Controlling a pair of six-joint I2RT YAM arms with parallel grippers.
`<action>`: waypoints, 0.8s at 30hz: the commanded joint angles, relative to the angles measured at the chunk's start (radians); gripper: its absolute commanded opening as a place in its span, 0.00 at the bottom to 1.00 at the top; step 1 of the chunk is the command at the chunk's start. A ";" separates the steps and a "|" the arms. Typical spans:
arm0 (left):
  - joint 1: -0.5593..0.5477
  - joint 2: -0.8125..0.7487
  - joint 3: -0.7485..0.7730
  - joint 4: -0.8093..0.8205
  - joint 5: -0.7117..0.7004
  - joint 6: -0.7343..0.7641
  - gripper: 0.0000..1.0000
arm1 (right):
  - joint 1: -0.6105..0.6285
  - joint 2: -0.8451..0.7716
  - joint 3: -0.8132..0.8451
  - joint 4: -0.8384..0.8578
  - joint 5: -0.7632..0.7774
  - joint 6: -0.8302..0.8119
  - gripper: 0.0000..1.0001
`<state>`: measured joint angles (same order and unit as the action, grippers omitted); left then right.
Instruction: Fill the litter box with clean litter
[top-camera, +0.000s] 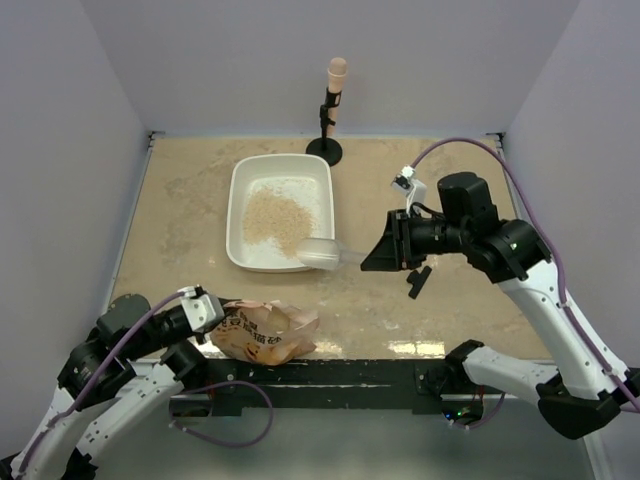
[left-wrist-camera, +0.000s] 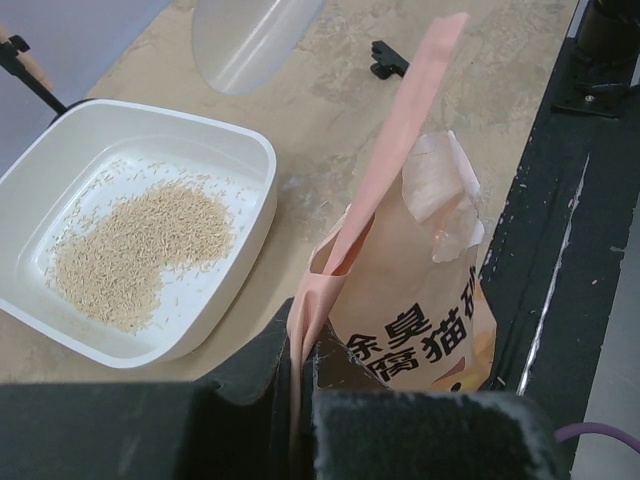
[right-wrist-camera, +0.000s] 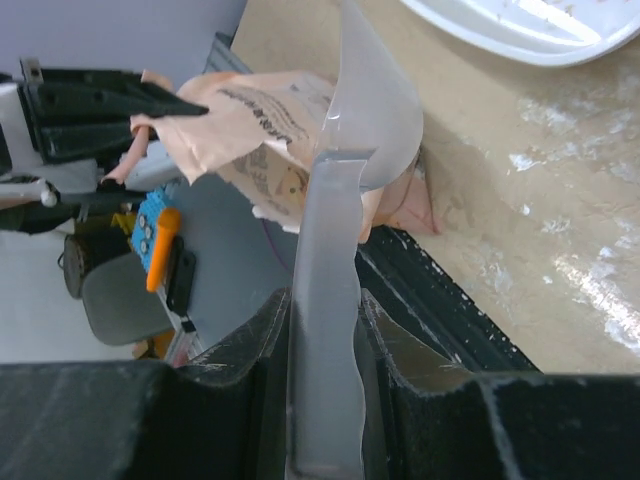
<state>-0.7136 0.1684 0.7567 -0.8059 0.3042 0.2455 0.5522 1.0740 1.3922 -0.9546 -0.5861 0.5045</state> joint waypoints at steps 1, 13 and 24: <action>0.006 0.031 0.135 0.232 -0.027 -0.022 0.00 | 0.014 -0.058 -0.067 0.050 -0.145 -0.057 0.00; 0.006 0.106 0.194 0.214 -0.073 -0.049 0.00 | 0.130 -0.106 -0.159 0.074 -0.192 -0.046 0.00; 0.008 0.069 0.158 0.231 -0.048 -0.060 0.00 | 0.209 -0.037 -0.182 0.117 -0.146 -0.006 0.00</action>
<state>-0.7136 0.2832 0.8444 -0.8841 0.2539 0.2085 0.7483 1.0035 1.2140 -0.8963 -0.7296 0.4854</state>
